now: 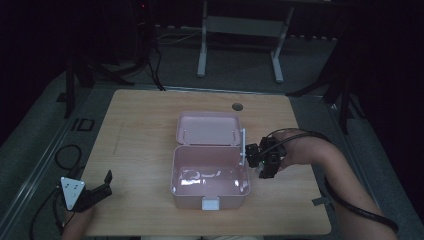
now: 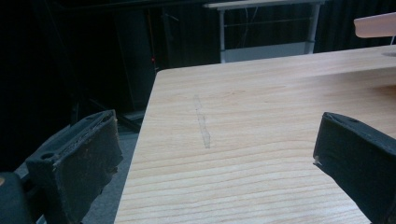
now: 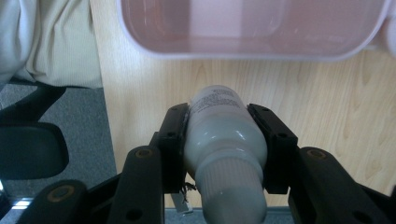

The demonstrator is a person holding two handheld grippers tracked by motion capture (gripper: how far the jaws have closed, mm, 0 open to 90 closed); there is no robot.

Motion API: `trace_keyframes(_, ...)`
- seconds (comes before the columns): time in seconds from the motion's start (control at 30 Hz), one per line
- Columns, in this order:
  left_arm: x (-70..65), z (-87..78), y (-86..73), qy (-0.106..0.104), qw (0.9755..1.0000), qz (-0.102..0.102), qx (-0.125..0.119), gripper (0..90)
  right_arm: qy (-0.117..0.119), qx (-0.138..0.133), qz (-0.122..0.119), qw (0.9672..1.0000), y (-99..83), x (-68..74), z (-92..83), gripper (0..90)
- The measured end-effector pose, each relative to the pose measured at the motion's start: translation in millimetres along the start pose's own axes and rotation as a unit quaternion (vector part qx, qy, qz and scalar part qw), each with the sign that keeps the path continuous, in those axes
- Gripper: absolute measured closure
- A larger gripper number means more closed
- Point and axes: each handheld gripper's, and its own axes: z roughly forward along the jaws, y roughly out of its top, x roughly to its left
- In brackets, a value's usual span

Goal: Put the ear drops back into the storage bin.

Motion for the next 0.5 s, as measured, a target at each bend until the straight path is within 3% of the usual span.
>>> trace_keyframes(0.5,0.7,-0.1,0.0,-0.001,1.0,-0.002,0.0,1.0,0.002,-0.003,-0.037,0.9993,45.6,-6.6,3.3,59.8)
